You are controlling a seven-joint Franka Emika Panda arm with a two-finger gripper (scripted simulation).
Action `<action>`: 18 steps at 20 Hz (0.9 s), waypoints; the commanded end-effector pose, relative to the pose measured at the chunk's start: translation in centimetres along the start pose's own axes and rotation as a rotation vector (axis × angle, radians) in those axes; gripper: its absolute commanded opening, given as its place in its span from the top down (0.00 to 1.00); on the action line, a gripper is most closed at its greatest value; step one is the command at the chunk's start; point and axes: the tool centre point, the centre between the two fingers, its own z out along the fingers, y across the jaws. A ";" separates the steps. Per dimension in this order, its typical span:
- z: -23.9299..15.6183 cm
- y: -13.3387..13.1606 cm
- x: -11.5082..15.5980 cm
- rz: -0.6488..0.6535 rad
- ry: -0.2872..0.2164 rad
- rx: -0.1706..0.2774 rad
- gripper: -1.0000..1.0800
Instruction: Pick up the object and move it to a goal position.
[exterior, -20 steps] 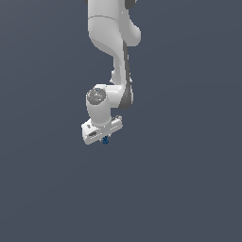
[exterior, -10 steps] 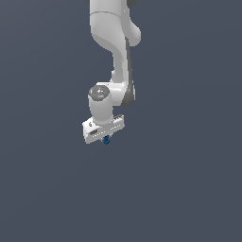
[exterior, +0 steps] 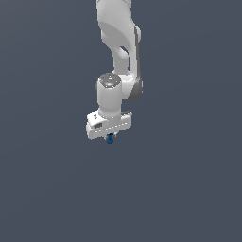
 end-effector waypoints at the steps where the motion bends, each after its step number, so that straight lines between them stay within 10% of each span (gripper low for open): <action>1: -1.5 -0.4 1.1 0.027 0.022 -0.027 1.00; 18: -10.4 -2.6 6.6 0.184 0.141 -0.195 1.00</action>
